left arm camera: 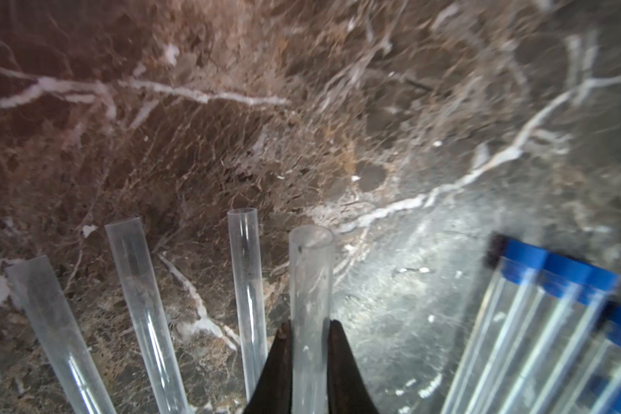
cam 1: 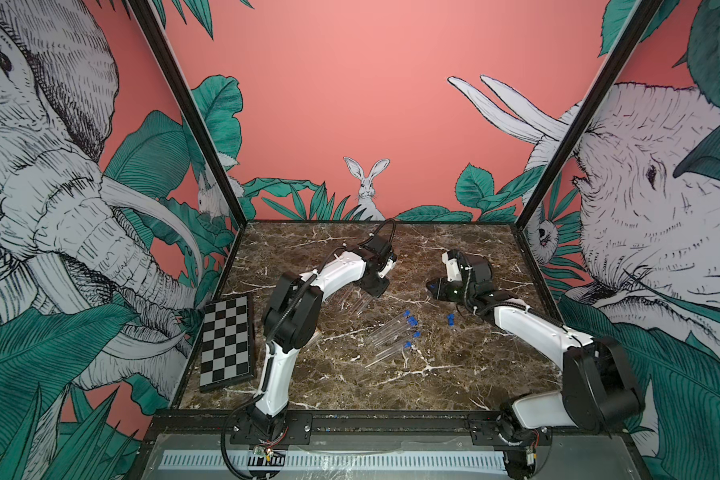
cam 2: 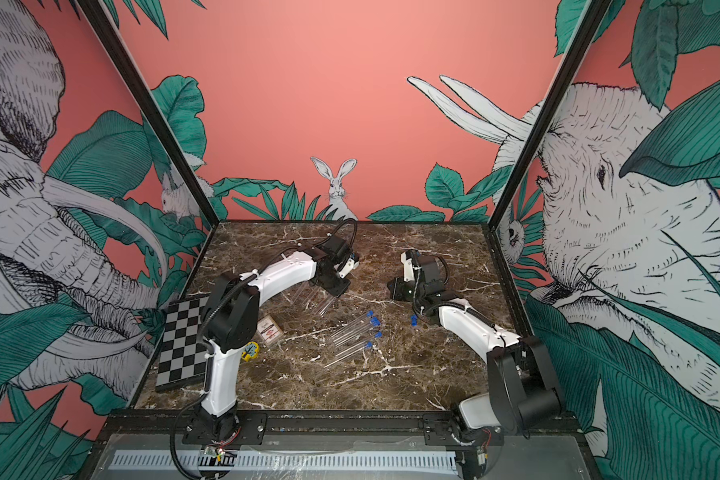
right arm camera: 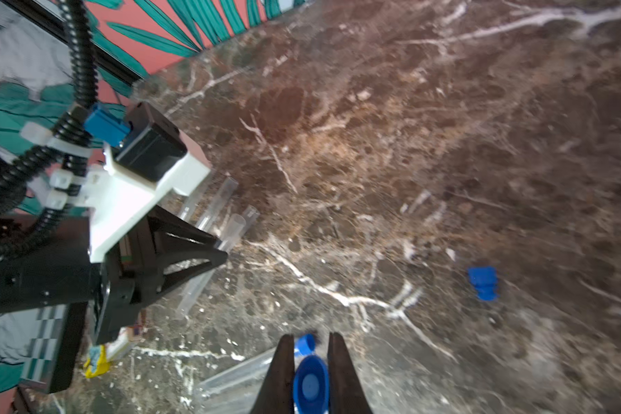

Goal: Remove stoppers from test tubes
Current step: Open the stopper on the test tube, then place the test tube at the center of the board.

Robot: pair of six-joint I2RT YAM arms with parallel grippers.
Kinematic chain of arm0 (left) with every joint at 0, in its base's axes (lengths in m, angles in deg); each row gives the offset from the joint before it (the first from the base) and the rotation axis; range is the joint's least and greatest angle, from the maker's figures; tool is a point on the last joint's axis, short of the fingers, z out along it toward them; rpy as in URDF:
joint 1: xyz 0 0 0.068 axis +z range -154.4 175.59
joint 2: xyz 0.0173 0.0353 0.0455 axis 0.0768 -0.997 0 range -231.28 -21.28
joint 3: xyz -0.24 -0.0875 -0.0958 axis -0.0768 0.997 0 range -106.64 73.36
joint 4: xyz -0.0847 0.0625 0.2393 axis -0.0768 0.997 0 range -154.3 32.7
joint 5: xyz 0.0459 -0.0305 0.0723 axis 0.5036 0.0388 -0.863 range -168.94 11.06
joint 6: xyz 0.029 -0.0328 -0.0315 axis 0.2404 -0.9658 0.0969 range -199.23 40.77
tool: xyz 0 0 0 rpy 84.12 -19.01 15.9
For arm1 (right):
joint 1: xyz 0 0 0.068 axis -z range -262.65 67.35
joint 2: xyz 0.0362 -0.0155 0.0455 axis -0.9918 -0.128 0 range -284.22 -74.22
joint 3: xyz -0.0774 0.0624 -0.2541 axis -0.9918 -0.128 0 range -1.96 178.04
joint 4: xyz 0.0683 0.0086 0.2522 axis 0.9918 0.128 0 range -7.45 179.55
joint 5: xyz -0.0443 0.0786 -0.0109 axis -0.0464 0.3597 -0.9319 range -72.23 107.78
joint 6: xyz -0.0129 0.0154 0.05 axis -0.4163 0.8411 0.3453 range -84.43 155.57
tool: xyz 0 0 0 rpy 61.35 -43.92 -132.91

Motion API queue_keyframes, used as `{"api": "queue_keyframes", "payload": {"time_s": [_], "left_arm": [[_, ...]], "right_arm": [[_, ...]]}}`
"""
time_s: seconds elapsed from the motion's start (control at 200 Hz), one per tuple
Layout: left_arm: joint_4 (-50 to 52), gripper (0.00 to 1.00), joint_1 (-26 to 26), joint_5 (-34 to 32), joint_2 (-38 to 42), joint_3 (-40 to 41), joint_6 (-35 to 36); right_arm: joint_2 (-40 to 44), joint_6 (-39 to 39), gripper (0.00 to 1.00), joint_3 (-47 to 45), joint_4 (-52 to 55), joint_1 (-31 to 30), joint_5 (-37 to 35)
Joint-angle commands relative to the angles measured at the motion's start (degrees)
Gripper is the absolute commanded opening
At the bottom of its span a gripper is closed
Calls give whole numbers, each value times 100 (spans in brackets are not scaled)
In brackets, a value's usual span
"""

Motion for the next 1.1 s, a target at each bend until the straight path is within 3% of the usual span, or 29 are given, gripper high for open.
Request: {"api": "queue_keyframes", "payload": {"time_s": [0.0,0.32,0.675,0.765,0.92,1.095], "left_arm": [[450,0,-47,-301,-38,-220,-79],[450,7,-105,-439,-352,-308,-131],[526,32,-109,-395,-207,-423,-176],[533,39,-109,-392,-102,-435,-168],[560,40,-111,-338,189,-367,-176],[269,47,-110,102,723,120,-179]], "right_arm": [[-98,-277,12,109,506,61,-257],[-348,-533,11,198,798,61,-532],[-604,-717,11,277,1064,61,-773],[-636,-750,11,294,1146,61,-871],[-780,-861,11,378,1316,61,-1028],[-1196,-953,12,555,1411,61,-1120]]}}
